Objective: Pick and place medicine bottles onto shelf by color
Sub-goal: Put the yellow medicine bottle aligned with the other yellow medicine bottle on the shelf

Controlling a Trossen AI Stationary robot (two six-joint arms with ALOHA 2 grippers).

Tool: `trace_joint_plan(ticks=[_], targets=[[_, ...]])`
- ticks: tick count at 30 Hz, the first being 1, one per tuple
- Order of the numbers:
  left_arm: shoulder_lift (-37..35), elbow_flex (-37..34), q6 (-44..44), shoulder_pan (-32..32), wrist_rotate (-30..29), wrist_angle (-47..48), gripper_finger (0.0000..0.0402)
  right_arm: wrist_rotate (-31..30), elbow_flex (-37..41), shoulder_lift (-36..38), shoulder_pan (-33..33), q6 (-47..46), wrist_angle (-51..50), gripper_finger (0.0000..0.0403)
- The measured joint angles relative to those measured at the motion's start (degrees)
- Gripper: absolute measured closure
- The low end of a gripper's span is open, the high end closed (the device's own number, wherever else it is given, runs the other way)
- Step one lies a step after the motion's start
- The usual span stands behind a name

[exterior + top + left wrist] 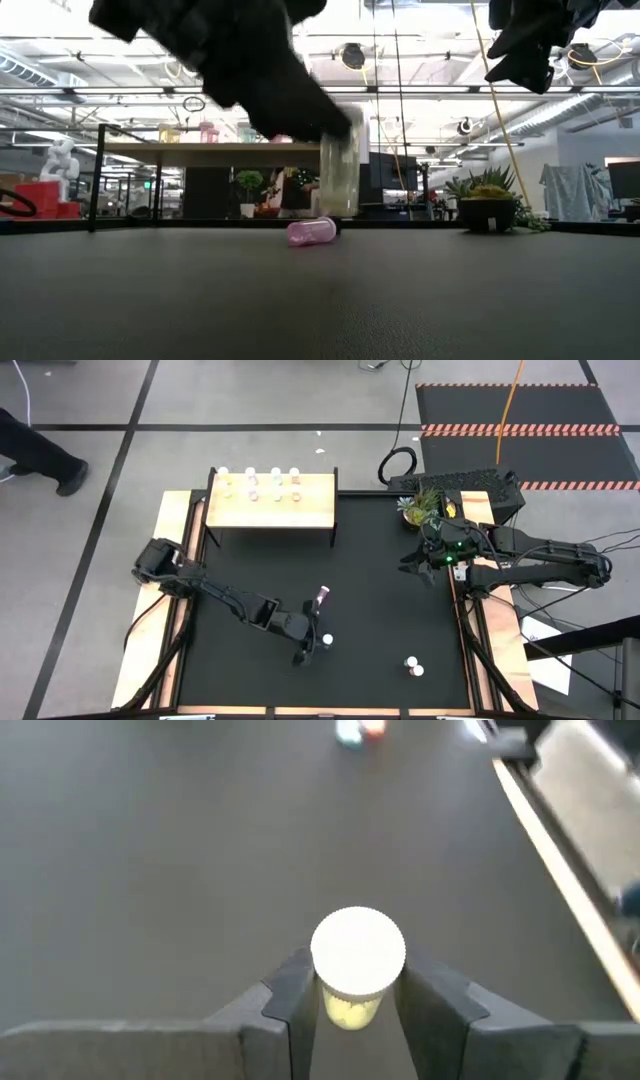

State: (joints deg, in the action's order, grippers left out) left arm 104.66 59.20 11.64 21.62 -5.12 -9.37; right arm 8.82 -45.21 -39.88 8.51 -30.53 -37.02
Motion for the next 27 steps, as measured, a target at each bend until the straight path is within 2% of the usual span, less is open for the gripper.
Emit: trace_joint_plan(ticks=[3,7,13,18,22,27], targets=[[-3.7,0.1,5.0,-1.7,-1.5,1.9,0.0282,-0.1,0.0,0.0,0.0,0.3,1.2,0.0245],[-11.1,0.1,9.3,-4.5,-6.7,11.2,0.0282,-0.2,0.0,-0.1,0.0,1.3,3.2,0.0245],[-24.7,0.1,12.1,-7.3,-18.3,32.5,0.0282,-1.5,0.0,-1.0,0.1,2.7,4.6,0.0245],[-34.2,0.0,18.0,-10.0,-27.9,51.2,0.0282,-1.6,0.0,-2.1,0.1,3.3,6.8,0.0245],[-40.4,0.0,23.3,-14.2,-35.0,63.4,0.0282,-3.0,0.0,-3.1,0.1,4.0,8.5,0.0245],[-47.5,-0.7,26.0,-22.1,-39.9,70.1,0.0282,-2.9,0.0,-4.6,1.4,5.2,11.3,0.0245]])
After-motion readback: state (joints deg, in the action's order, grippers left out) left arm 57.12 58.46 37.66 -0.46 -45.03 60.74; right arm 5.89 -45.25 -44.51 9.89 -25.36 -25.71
